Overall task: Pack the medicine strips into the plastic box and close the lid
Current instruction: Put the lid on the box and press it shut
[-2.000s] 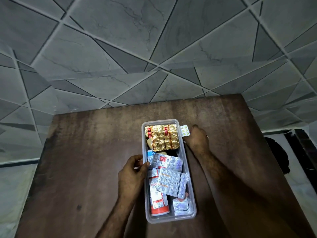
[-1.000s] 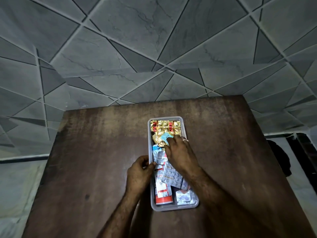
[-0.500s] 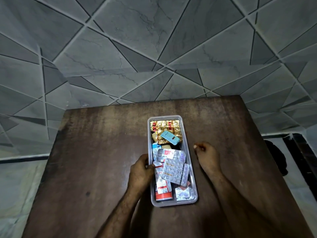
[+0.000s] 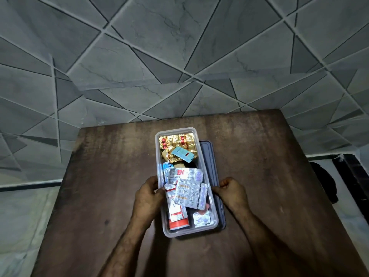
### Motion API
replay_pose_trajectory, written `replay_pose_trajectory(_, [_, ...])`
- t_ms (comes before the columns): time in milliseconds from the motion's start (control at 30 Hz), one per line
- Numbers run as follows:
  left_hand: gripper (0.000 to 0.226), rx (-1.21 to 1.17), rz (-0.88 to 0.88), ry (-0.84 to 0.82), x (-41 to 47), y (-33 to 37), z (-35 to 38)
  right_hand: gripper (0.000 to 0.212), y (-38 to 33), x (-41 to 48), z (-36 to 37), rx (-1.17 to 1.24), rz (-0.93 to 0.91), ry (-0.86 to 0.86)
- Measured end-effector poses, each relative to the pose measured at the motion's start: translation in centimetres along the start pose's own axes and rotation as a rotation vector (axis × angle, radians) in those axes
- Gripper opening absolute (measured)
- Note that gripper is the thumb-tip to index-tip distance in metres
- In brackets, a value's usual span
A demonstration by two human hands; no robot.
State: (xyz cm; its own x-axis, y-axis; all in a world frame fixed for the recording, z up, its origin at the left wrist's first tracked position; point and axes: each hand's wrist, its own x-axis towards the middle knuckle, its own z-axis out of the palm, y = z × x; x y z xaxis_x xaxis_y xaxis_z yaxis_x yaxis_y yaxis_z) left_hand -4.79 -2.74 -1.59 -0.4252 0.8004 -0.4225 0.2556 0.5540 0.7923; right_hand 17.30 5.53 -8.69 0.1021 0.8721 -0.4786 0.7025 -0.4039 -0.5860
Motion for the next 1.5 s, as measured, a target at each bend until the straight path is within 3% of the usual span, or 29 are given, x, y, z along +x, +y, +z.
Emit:
replay_pose_trajectory(267, [0.026, -0.001, -0.045, -0.010, -0.3, -1.3, -1.5, 0.009, 0.1, 0.7, 0.3, 0.044, 0.090, 0.006])
replay_pose_trajectory(533, [0.026, -0.021, -0.077, -0.039, -0.6, -1.6, -1.3, 0.035, -1.1, 0.6, 0.9, 0.002, 0.137, 0.009])
replay_pose_trajectory(833, [0.028, 0.002, -0.071, -0.051, -0.4, -1.8, -1.3, 0.035, 0.3, 1.2, -0.4, 0.269, 0.175, -0.038])
replay_pose_trajectory(967, [0.027, -0.010, -0.072, -0.058, -0.1, -1.9, -1.1, 0.021, 0.7, 1.2, -1.7, 0.457, 0.139, -0.034])
replay_pose_trajectory(1100, [0.031, -0.009, -0.057, -0.061, 0.2, -1.9, -0.8, 0.016, 0.0, 0.4, -4.2, 0.724, 0.133, -0.001])
replay_pose_trajectory(1233, [0.033, 0.009, -0.020, -0.063, 0.5, -1.8, -0.4, 0.015, -1.5, -0.3, -7.7, 0.845, 0.051, 0.013])
replay_pose_trajectory(1500, [0.036, 0.003, 0.005, -0.089, 1.1, -1.2, 1.7, 0.015, -4.6, -2.4, -11.8, 0.673, -0.166, 0.166])
